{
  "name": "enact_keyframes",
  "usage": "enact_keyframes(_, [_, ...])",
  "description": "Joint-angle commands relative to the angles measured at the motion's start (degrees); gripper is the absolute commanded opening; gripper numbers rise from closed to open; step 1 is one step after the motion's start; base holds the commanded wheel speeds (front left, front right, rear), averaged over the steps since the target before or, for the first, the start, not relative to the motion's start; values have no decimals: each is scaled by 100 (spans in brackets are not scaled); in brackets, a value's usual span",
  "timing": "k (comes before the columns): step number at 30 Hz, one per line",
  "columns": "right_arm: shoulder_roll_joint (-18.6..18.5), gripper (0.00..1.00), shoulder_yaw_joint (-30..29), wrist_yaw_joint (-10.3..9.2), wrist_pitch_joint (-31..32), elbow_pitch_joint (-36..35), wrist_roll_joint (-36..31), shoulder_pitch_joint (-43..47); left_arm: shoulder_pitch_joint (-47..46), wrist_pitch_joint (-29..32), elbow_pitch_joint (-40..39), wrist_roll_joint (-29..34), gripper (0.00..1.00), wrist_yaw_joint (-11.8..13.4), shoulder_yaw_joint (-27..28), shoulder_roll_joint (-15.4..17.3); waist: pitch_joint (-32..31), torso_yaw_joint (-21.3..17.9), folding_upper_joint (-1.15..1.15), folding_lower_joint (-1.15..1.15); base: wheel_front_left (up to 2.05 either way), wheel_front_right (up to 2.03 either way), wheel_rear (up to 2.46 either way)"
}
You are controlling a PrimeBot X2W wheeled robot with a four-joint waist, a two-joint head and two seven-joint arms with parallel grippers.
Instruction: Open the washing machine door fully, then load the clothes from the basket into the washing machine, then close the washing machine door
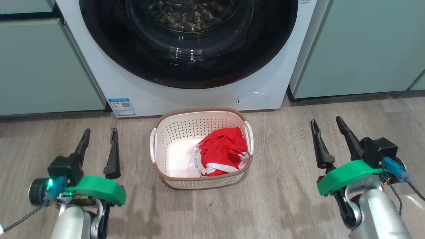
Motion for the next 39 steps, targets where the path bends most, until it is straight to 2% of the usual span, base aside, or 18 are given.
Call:
enact_keyframes(1, [10,100,157,-1,-63,-175,53,-299,-298,-28,-156,-31,100,17,175,102,2,1,0,0,0,0,0])
enact_keyframes(14, [10,100,166,-1,-69,-189,63,-317,-317,-45,-158,-37,100,-22,86,181,18,-26,0,0,29,29,-58])
enact_keyframes(39, [10,100,139,-1,-129,-142,143,-349,-372,-71,-210,-123,100,-28,28,235,95,-181,0,0,109,109,-218])
